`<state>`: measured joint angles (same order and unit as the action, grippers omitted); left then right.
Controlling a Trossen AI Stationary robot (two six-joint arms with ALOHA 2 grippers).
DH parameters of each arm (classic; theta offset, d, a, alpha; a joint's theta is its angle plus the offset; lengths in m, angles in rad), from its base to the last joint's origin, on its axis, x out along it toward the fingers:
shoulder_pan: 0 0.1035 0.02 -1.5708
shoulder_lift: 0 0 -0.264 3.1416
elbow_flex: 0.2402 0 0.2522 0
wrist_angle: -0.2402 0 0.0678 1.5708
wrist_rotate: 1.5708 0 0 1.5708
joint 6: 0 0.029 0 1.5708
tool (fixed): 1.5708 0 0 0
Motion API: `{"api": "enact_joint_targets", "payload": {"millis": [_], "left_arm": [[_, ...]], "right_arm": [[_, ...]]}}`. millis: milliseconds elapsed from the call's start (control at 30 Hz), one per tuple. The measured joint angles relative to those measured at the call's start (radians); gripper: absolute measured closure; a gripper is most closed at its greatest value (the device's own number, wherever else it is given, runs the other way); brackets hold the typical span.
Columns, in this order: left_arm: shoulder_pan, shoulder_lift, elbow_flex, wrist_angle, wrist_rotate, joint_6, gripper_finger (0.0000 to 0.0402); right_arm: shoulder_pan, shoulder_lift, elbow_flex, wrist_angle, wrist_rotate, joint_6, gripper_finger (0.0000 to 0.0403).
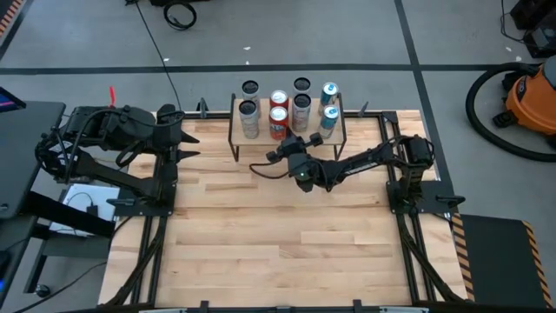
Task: Place canned beverage on shelf
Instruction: Put the red soda can on the shelf aligned with the other red soda can, then return to Home Position
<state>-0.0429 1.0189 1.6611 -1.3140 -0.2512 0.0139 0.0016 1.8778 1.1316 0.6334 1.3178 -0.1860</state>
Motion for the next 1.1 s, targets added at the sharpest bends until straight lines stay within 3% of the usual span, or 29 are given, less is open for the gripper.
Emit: {"api": "enact_joint_targets", "payload": {"millis": [167,267,400,467,533,967,1100], "left_arm": [[0.000,0.000,0.000,-0.004,0.000,0.000,0.0251],[0.000,0.000,0.000,-0.027,0.000,0.004,0.0251],[0.000,0.000,0.000,-0.053,-0.023,0.001,0.0251],[0.000,-0.001,0.000,-0.045,-0.050,0.000,0.0251],[0.000,-0.013,-0.002,-0.043,-0.063,-0.008,0.0251],[0.000,-0.198,-0.003,-0.054,-0.073,-0.080,0.0251],[0.000,-0.307,-0.113,-0.024,-0.078,-0.082,0.0251]], "right_arm": [[0.039,0.000,0.000,0.032,0.091,-0.088,0.0400],[0.064,0.000,0.000,0.134,0.163,-0.227,0.0400],[0.103,0.000,0.000,0.428,0.255,-0.577,0.0400],[0.127,0.000,0.000,0.626,0.249,-0.740,0.0400],[0.154,-0.021,-0.004,0.722,0.218,-0.801,0.0400],[0.300,-0.478,-0.187,0.598,0.102,-0.895,0.0400],[0.348,-0.681,-0.299,0.601,0.072,-0.908,0.0400]]}}
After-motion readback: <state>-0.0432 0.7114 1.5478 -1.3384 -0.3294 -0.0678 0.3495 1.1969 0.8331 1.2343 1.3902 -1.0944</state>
